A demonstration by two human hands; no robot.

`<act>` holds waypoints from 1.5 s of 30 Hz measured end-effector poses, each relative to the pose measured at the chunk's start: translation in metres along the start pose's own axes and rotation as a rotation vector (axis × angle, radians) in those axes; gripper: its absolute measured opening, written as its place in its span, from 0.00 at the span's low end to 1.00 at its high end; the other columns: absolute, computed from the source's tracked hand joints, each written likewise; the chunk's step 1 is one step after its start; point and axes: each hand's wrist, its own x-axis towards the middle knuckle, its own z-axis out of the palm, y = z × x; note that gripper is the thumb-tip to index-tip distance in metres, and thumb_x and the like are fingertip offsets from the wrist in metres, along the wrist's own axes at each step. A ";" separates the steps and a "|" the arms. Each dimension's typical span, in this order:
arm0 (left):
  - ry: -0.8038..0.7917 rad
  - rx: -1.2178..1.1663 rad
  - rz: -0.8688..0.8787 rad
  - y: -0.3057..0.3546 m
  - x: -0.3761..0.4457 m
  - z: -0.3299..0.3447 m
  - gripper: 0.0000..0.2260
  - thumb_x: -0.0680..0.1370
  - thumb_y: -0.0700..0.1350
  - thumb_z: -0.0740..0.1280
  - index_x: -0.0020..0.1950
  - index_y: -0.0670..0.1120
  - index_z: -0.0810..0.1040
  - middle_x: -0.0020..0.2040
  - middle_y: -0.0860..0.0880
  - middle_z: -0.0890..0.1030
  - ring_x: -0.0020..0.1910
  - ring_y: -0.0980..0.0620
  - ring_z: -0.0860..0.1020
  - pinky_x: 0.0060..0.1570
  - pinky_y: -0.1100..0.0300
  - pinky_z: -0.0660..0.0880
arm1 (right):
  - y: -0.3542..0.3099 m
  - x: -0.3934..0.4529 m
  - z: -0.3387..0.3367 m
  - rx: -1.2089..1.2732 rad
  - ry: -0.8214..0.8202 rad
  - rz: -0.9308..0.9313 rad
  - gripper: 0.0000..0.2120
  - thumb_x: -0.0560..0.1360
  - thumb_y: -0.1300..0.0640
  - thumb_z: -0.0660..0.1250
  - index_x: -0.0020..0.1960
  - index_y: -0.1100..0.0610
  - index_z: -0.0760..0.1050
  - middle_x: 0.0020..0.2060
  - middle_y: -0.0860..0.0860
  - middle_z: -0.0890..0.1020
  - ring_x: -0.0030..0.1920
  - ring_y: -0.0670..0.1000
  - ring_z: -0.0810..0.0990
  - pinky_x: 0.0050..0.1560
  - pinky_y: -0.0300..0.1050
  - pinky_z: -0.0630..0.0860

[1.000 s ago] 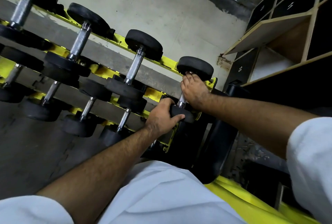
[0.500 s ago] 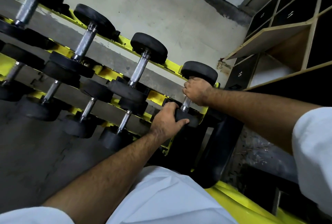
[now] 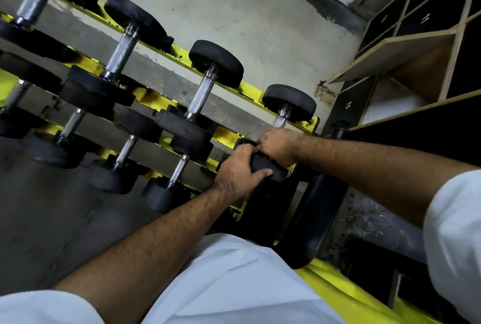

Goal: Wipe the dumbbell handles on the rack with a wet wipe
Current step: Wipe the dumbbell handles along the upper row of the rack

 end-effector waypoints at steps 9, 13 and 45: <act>-0.006 0.007 -0.001 0.000 0.000 -0.001 0.25 0.70 0.63 0.73 0.58 0.52 0.71 0.55 0.52 0.75 0.52 0.48 0.78 0.52 0.49 0.77 | -0.010 -0.024 0.019 0.018 0.148 0.041 0.24 0.77 0.52 0.63 0.73 0.53 0.69 0.69 0.53 0.74 0.71 0.54 0.70 0.77 0.52 0.57; 0.005 0.002 -0.018 0.003 -0.002 0.000 0.25 0.70 0.63 0.73 0.59 0.53 0.71 0.55 0.53 0.76 0.52 0.49 0.79 0.52 0.51 0.78 | 0.021 -0.030 0.015 -0.033 0.231 0.189 0.26 0.79 0.54 0.60 0.76 0.54 0.64 0.74 0.55 0.69 0.75 0.55 0.65 0.78 0.54 0.56; -0.004 -0.097 -0.015 -0.007 0.003 -0.007 0.21 0.68 0.59 0.77 0.55 0.55 0.74 0.48 0.58 0.77 0.46 0.58 0.77 0.45 0.63 0.74 | 0.004 -0.028 0.064 0.209 0.556 -0.002 0.24 0.76 0.60 0.70 0.71 0.49 0.74 0.70 0.50 0.75 0.73 0.53 0.70 0.75 0.53 0.62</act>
